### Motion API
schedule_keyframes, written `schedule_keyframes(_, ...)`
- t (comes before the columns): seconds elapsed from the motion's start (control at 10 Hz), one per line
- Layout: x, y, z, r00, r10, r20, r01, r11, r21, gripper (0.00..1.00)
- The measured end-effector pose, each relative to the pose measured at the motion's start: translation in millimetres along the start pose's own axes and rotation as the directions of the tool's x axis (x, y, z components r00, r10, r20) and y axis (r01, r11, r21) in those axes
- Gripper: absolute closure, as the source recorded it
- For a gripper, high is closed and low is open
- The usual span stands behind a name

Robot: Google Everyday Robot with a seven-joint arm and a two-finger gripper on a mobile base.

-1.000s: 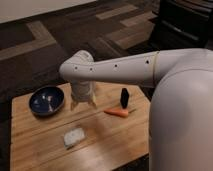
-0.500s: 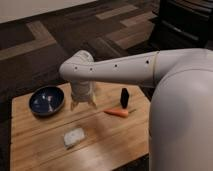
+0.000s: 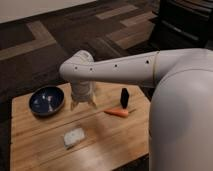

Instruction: Place the ceramic cup in the ceramic bowl

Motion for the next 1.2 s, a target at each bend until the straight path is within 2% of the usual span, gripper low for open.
schedule_keyframes(0.9, -1, 1, 0, 1.000, 0.001, -0.002, -0.001, 1.000, -0.004, 0.35)
schedule_keyframes(1.0, -4, 2, 2, 1.000, -0.018, -0.013, 0.018, 1.000, -0.012, 0.35)
schedule_keyframes(1.2, -21, 5, 6, 0.993, -0.111, -0.044, 0.110, 0.994, -0.012, 0.35)
